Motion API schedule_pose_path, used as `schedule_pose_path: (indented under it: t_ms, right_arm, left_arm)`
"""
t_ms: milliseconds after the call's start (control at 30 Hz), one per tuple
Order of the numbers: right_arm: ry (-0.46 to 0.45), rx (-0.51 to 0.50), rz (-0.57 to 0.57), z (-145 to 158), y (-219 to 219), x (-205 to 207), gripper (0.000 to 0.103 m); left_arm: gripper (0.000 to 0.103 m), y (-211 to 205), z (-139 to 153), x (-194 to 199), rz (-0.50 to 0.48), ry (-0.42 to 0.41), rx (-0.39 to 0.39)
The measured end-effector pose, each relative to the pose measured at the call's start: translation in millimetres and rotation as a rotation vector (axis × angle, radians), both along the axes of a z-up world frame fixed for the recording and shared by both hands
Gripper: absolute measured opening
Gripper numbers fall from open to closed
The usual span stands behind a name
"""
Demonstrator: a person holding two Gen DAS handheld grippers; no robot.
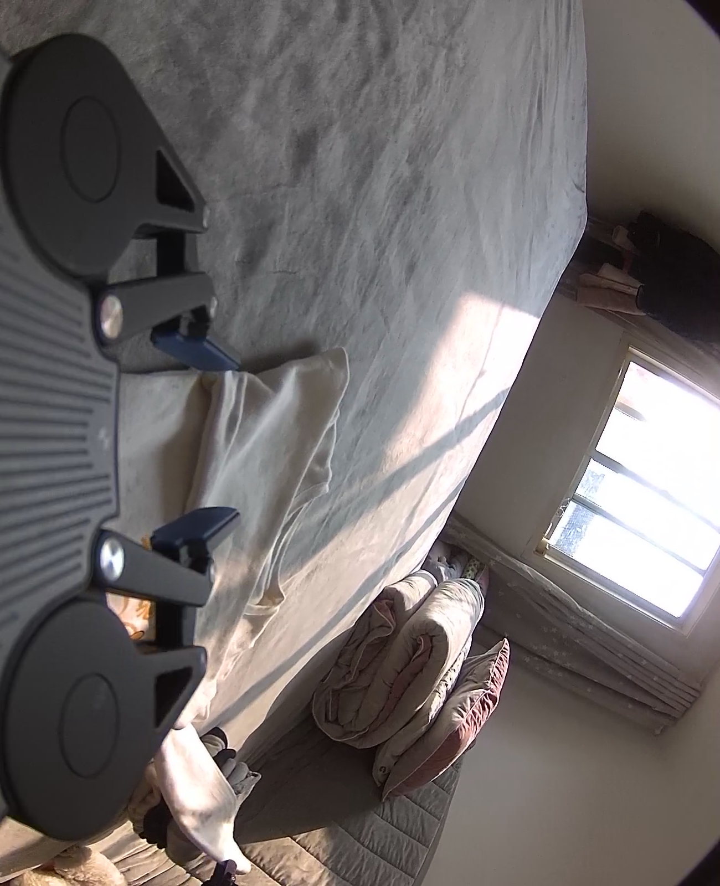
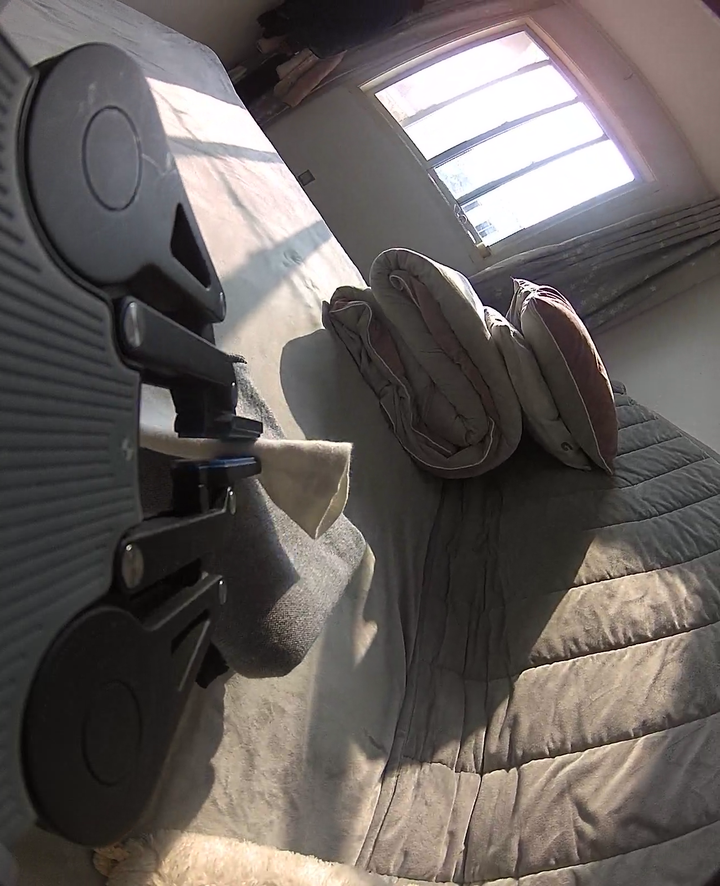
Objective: Fold clothes
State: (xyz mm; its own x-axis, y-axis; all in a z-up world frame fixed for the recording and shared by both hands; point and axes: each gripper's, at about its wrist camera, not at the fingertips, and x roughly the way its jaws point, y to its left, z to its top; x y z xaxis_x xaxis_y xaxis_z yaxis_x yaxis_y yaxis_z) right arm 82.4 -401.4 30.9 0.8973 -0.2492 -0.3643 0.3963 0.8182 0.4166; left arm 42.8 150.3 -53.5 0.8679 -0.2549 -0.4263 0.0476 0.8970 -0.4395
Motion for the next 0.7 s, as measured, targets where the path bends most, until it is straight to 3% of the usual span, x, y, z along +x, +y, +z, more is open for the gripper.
schedule_pose_path:
  t_ms: [433, 700]
  right_arm:
    - [-0.162, -0.116, 0.273, 78.9, 85.9, 12.4, 0.006]
    - [-0.160, -0.227, 0.488, 95.7, 161.9, 38.3, 0.006]
  left_arm:
    - [0.055, 11.5, 8.5, 0.0, 0.010, -0.016, -0.037]
    - [0.054, 13.3, 6.6, 3.4, -0.010, 0.007, -0.044]
